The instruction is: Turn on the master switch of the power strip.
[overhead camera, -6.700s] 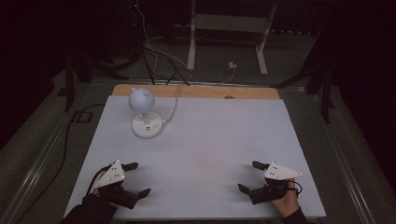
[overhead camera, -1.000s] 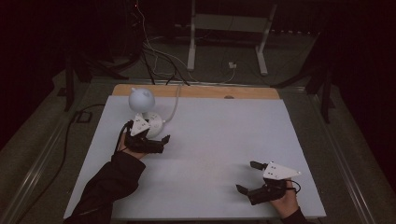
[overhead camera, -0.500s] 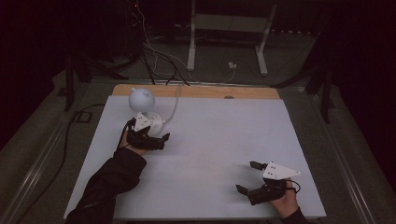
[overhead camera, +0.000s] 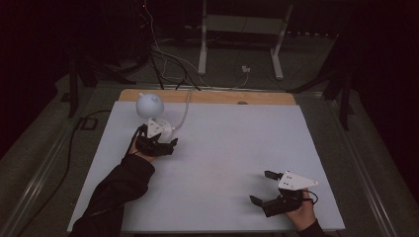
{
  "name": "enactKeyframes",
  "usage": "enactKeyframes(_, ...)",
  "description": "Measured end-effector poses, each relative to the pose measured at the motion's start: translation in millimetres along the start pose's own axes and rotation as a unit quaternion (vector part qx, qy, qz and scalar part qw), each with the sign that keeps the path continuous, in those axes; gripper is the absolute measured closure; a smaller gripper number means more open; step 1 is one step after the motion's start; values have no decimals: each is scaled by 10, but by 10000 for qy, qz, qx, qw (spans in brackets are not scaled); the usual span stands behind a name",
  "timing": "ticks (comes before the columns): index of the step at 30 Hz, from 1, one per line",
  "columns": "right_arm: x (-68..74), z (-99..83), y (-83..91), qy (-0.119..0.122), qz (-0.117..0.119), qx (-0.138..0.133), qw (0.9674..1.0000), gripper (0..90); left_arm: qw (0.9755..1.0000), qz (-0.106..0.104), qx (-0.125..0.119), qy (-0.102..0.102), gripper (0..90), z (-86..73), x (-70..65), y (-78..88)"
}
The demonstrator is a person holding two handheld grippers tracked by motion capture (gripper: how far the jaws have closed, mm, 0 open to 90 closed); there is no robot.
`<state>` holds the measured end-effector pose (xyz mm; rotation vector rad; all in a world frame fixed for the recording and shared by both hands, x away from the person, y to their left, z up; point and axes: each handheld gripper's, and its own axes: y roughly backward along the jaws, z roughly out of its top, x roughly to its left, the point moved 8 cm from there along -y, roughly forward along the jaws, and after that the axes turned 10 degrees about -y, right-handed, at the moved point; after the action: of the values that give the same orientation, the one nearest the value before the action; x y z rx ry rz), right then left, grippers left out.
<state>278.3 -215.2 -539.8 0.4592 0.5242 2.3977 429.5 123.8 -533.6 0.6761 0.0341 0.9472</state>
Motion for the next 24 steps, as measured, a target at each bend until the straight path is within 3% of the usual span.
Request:
enactKeyframes(14, -1, -3, -4, 1, -7, 12, 10000, 0, 9995, 248, 190, 44, 589, -31, 71, -68)
enactKeyframes(24, -5, -8, -7, -7, -4, 24, 10000, 0, 9993, 316, 180, 68, 778, 5, 108, -112)
